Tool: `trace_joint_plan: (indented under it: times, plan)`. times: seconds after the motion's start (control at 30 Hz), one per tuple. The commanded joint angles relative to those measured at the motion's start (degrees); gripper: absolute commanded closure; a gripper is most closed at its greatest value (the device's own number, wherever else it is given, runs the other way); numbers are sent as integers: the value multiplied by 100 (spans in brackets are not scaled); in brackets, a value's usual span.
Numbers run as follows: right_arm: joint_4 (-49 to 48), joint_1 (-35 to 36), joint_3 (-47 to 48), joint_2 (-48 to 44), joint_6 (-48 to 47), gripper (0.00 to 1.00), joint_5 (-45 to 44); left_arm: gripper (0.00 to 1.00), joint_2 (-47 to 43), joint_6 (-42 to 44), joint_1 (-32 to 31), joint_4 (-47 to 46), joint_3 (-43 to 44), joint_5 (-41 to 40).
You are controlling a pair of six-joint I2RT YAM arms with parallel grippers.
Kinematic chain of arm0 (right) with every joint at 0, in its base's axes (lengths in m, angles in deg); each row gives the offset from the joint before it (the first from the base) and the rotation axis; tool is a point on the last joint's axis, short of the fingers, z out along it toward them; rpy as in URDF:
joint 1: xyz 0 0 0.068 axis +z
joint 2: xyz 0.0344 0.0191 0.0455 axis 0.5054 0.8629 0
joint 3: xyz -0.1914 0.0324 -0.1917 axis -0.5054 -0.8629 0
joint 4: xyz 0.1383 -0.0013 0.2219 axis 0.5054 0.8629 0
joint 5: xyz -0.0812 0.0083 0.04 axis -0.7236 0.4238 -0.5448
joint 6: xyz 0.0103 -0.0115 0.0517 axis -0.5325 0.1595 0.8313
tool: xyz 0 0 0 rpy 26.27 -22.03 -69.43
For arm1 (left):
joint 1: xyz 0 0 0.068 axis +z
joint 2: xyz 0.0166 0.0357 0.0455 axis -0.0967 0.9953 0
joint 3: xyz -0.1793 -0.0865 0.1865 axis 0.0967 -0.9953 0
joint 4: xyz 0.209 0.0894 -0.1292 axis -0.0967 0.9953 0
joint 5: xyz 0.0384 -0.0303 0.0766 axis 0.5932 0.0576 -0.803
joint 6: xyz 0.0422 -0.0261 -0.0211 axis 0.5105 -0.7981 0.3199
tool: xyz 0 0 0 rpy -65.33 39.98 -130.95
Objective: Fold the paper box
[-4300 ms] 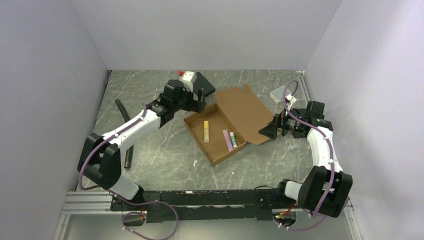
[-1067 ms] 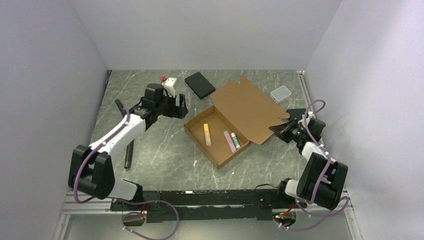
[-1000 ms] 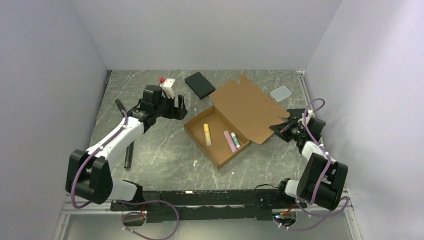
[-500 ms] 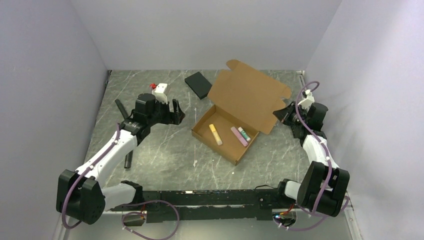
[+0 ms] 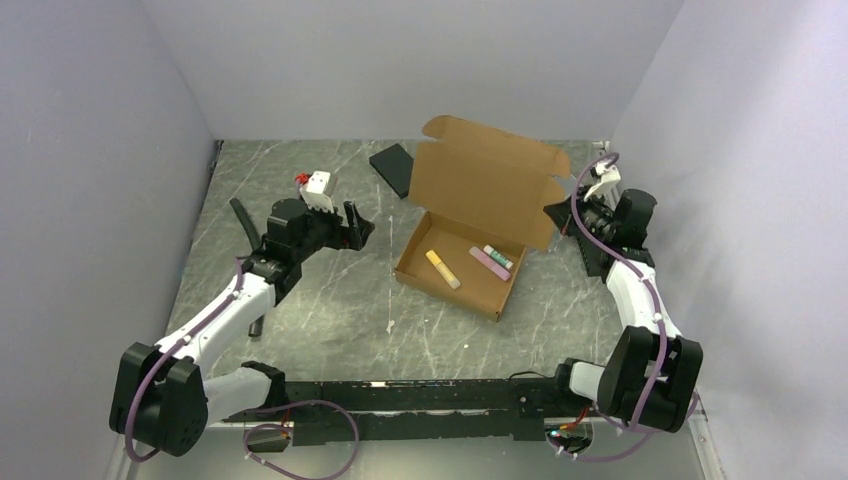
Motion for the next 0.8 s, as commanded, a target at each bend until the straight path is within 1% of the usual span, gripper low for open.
trace_joint_plan:
  times: [0.0, 0.07, 0.17, 0.4, 0.53, 0.77]
  plan:
    - [-117, 233, 386, 29, -583, 100, 290, 9, -113, 43, -7, -1154, -190, -54]
    - [-151, 298, 428, 56, -629, 100, 267, 9, -27, -42, 8, -1329, -218, -151]
    - [-182, 403, 510, 79, -717, 100, 188, 8, 178, -153, 51, -1650, -274, -93]
    - [-245, 608, 761, 250, -803, 100, 61, 10, 958, -220, 129, -3235, -353, 46]
    - [-293, 729, 818, 287, -833, 100, -22, 12, 1636, -128, 133, -3573, 54, -12]
    - [-314, 819, 805, 307, -889, 100, -256, 17, 3097, 47, 159, -3910, 999, 47]
